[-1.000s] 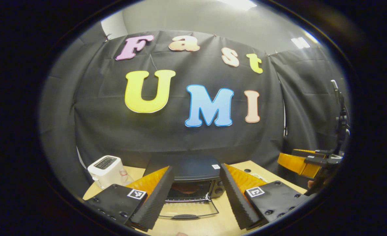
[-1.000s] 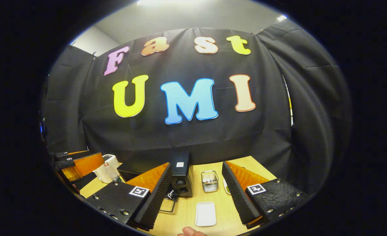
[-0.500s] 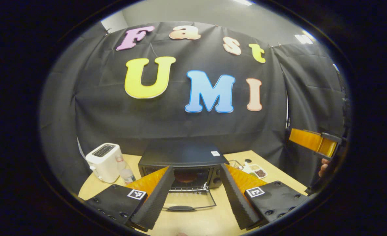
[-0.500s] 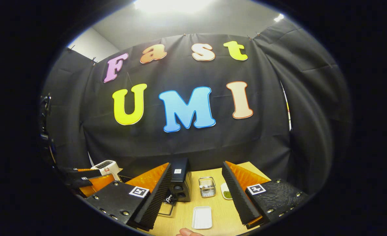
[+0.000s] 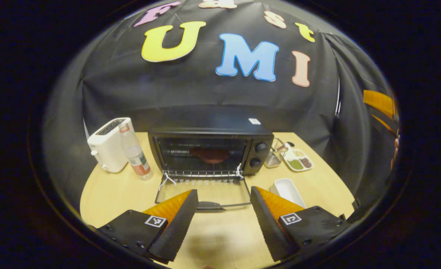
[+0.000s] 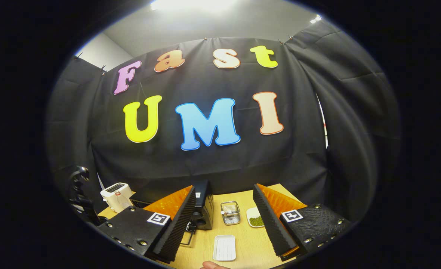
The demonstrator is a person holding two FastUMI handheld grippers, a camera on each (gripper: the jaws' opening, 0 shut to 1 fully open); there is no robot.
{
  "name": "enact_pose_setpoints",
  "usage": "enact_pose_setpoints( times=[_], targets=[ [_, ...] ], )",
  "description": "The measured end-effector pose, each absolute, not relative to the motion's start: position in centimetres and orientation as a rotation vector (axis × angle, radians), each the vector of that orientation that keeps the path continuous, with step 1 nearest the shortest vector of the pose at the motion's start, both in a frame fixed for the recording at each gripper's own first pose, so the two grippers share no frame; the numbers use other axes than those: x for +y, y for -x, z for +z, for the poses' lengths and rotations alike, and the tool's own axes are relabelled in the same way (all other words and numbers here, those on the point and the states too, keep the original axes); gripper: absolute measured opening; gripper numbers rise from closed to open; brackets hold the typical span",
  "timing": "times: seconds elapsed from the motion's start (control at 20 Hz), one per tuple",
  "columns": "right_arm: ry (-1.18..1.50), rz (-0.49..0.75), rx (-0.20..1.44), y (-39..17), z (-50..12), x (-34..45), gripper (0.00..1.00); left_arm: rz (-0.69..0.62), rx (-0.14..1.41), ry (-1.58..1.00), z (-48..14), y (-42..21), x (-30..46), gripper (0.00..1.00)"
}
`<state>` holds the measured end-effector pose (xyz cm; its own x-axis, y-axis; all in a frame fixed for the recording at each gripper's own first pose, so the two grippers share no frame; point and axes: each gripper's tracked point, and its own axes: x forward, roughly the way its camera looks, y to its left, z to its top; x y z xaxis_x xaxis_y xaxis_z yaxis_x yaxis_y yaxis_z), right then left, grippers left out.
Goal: Open the electric oven with the left hand, put the food in, and close the electric oven.
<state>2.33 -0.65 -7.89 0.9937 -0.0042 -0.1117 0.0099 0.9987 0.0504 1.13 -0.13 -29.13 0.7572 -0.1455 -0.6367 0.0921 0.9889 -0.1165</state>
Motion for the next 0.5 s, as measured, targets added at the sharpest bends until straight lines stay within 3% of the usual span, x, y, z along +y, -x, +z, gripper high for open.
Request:
enact_pose_setpoints(
  times=[0.25, 0.3, 0.5],
  targets=[
    [-0.045, -0.043, 0.117, -2.4, -8.2, -2.0, 0.93, -0.108, 0.903, 0.096, -36.0, 0.1, 0.4, 0.95],
    [-0.043, -0.049, 0.119, -2.5, -8.2, -2.3, 0.93, -0.106, 0.924, 0.094, -36.9, 0.1, 0.6, 1.00],
    [-0.044, -0.073, 0.135, -2.7, -8.7, -2.9, 0.93, -0.104, 1.003, 0.089, -40.4, 0.1, 1.1, 0.95]
  ],
)
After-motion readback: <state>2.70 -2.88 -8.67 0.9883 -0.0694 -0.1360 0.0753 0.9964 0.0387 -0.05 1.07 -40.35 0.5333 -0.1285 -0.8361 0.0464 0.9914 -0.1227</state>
